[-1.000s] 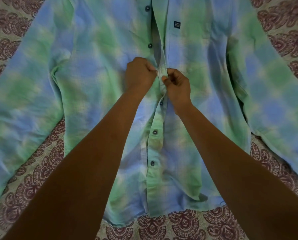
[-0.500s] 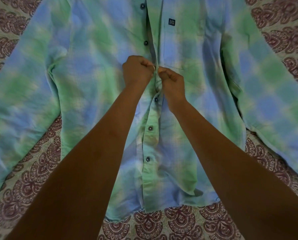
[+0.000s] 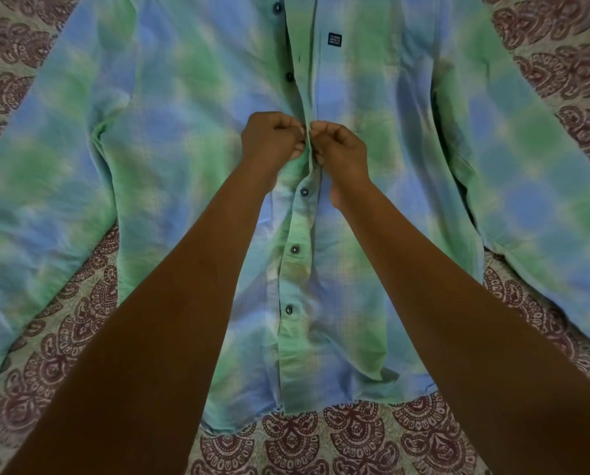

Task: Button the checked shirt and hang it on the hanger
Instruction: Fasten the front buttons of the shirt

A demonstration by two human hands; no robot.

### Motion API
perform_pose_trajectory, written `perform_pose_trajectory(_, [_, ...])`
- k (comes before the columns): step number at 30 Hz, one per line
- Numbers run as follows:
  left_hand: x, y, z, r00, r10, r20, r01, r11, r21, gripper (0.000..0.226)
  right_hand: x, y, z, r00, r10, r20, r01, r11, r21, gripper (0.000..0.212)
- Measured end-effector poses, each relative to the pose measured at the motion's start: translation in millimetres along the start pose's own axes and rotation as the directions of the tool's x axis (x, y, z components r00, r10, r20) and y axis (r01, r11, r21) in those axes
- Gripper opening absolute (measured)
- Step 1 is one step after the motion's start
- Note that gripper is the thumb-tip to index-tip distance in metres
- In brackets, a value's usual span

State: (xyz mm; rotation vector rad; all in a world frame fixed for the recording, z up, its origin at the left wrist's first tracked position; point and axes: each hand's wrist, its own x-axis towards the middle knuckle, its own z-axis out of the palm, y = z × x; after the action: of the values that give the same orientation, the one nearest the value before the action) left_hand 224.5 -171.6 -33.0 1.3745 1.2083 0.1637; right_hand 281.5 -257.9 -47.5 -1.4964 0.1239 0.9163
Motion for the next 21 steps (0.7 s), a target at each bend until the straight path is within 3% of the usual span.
perform_pose_trajectory(5, [-1.1, 4.5, -7.5, 0.999, 0.001, 0.045, 0.002, 0.999, -0.049, 0.023, -0.6, 3.5, -0.3, 0.999, -0.033, 0.036, 0.033, 0.999, 0.010, 0.016])
perform_pose_trajectory(10, [2.0, 7.0, -10.8, 0.999, 0.033, 0.015, -0.034, 0.998, 0.060, 0.025, -2.4, 12.2, 4.6, 0.978, -0.207, 0.017, 0.207, 0.977, -0.057, 0.025])
perform_pose_trajectory(16, [2.7, 8.0, -14.8, 0.997, 0.080, -0.007, -0.080, 0.996, 0.045, 0.023, 1.9, 6.9, 4.9, 0.984, -0.175, 0.024, 0.176, 0.977, -0.122, 0.019])
perform_pose_trajectory(21, [4.0, 12.7, -14.1, 0.999, 0.048, -0.025, -0.047, 0.999, 0.013, 0.022, 2.3, 2.0, 5.6, 0.965, -0.261, 0.019, 0.260, 0.946, -0.192, 0.013])
